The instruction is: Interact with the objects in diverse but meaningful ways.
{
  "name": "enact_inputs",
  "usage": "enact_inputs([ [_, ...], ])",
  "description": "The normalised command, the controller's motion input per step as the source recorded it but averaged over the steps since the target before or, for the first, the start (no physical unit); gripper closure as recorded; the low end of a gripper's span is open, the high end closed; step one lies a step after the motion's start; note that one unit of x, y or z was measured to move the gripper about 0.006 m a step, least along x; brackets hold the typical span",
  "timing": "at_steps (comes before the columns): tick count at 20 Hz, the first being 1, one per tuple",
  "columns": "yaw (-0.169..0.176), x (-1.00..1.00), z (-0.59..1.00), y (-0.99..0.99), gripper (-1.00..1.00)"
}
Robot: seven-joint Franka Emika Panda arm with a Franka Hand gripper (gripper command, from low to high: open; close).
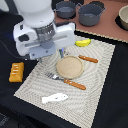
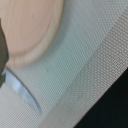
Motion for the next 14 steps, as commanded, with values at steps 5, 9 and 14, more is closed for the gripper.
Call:
enact_inputs([
  [5,0.159,0.55,0.15,0.22,-1.00],
  [9,0.015,0.96,0.22,0.13,-1.00],
  [14,0.030,0.92,0.31,0.21,-1.00],
])
